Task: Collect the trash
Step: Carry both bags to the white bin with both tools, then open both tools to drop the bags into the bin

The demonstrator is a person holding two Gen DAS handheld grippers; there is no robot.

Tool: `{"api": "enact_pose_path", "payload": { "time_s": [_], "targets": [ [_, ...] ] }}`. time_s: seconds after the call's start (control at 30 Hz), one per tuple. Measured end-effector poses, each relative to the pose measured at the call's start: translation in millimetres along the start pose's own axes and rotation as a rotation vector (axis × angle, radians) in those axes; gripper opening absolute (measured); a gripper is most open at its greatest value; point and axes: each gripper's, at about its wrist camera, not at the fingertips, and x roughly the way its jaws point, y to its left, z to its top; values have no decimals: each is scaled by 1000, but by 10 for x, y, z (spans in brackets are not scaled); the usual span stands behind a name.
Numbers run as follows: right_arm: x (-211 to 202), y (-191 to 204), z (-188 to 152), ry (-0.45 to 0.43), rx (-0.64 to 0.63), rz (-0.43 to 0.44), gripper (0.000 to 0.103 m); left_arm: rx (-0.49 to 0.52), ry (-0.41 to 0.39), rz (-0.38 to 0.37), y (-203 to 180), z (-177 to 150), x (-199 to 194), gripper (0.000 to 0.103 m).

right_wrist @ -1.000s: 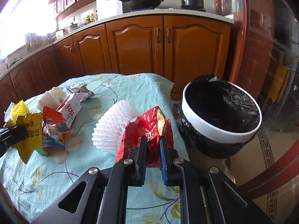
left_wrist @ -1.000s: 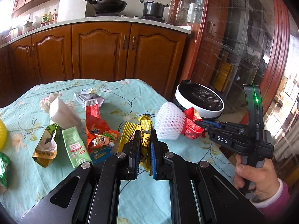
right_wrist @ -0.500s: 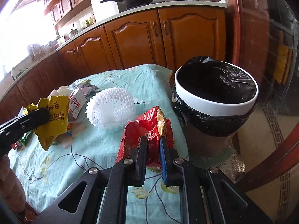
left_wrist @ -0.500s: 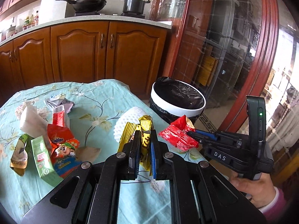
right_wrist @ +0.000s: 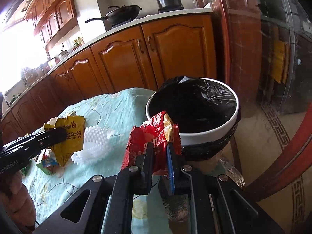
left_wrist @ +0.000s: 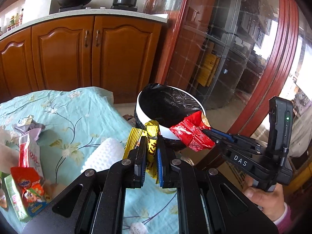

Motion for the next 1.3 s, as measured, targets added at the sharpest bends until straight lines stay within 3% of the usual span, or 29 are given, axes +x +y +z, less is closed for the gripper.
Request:
{"api": "enact_pose_path", "payload": {
  "time_s": [0.47,1.0,1.1,1.3],
  "targets": [
    [375,-562,617,-2,30,-85,13,1,139,-35,-187,707,1062,8],
    [760,-769,728,93,10,-111,14,-11,242,-25,-234,856,1646,9],
    [797,-787,731,102,11,-109,17,-6,258,-19,-239,850,1710,15],
    [811,-853,749,103,38,-106,19,-19,261,-20,-218,838,1736,44]
  ]
}}
